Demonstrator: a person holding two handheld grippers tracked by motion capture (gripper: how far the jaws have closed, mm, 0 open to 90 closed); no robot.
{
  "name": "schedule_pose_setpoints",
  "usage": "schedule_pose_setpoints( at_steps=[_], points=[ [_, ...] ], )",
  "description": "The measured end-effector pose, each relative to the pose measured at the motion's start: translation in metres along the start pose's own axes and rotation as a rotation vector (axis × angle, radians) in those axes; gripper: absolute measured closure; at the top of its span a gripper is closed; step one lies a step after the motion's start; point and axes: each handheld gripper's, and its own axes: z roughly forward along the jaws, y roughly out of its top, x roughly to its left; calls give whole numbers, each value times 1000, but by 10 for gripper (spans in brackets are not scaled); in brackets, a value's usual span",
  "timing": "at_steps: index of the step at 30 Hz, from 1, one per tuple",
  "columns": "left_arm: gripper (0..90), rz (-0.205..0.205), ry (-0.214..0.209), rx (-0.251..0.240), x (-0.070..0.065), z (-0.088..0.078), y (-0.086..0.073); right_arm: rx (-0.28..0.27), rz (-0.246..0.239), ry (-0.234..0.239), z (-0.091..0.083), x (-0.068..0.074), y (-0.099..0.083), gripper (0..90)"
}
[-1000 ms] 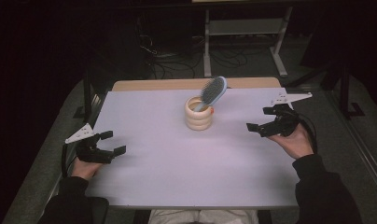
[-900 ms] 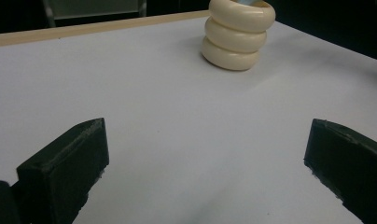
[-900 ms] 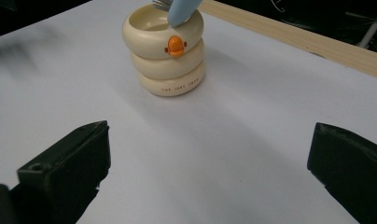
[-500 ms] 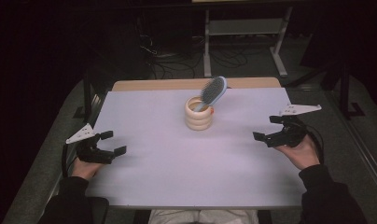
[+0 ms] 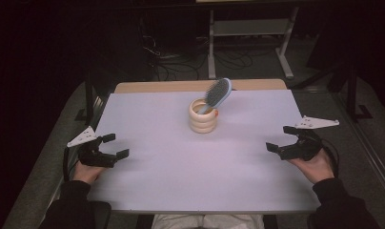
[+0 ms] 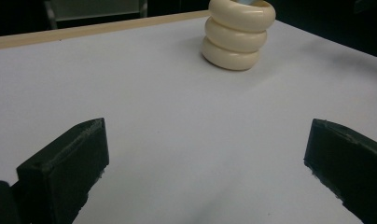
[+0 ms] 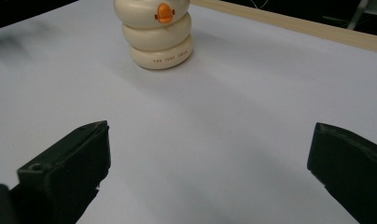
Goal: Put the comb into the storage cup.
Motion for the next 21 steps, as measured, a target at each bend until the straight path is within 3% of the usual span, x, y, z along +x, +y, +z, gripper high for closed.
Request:
schedule_pose_setpoints(
  at_steps=[13, 17, 21],
  points=[
    [0, 2, -4, -10, 0, 0, 1, 47, -5, -12, 4, 4, -28, 0],
    [0, 9, -7, -16, 0, 0, 1, 96, 2, -5, 13, 6, -31, 0],
    [0, 8, -10, -23, 0, 1, 2, 94, -9, -7, 13, 7, -30, 0]
  ],
)
